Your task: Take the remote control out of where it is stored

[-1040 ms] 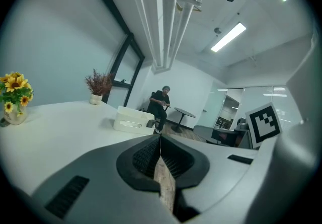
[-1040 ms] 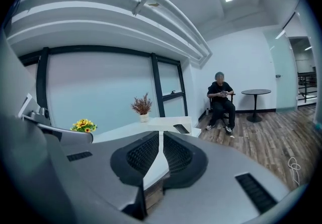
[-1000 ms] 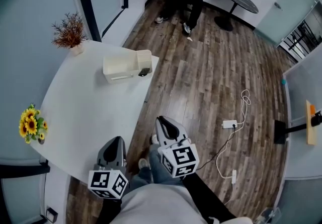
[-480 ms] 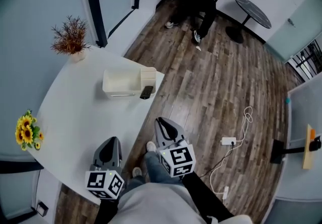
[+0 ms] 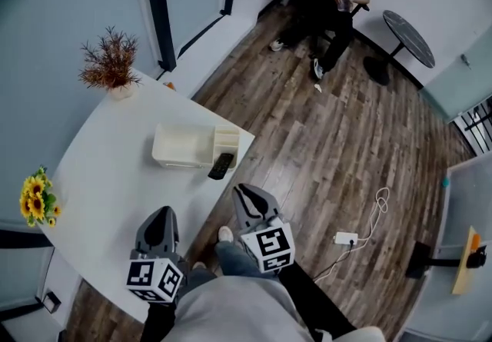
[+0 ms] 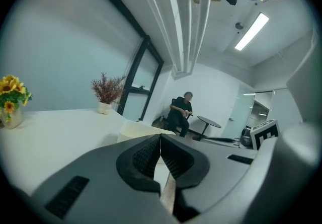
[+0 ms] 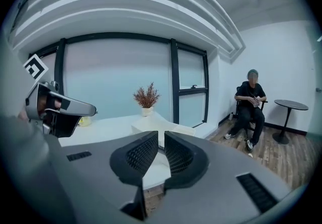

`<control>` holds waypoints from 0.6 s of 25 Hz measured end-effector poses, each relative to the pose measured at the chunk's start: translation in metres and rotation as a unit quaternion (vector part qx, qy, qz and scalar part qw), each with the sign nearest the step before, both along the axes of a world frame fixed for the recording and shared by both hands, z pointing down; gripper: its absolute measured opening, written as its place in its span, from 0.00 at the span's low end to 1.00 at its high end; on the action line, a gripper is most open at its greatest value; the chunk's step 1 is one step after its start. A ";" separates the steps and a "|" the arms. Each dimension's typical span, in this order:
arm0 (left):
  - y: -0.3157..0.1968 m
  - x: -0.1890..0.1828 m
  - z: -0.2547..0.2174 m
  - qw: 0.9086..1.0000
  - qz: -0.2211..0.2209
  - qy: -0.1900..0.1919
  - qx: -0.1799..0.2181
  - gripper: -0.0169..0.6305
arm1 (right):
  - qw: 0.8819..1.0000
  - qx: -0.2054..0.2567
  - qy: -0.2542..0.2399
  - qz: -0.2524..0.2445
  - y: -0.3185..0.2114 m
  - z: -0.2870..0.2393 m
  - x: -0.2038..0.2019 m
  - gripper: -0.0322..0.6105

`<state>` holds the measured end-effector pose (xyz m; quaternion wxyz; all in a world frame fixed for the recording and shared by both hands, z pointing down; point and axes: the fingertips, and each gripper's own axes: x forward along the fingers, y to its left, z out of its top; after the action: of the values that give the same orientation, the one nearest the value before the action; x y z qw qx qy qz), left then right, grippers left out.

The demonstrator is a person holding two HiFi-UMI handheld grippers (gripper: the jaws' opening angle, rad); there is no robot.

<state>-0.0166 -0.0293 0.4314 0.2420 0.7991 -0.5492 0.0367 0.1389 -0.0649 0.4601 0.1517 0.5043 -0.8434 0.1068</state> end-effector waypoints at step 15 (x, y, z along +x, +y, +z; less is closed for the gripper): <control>-0.034 -0.016 -0.013 0.998 -0.054 -0.021 0.005 0.04 | 0.993 -0.009 0.062 -0.100 -0.022 0.025 -0.004 0.20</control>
<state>-0.0327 -0.0634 0.4180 0.2283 0.7683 -0.5969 0.0372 0.1349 -0.0869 0.4852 0.2181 0.4220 -0.8774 0.0677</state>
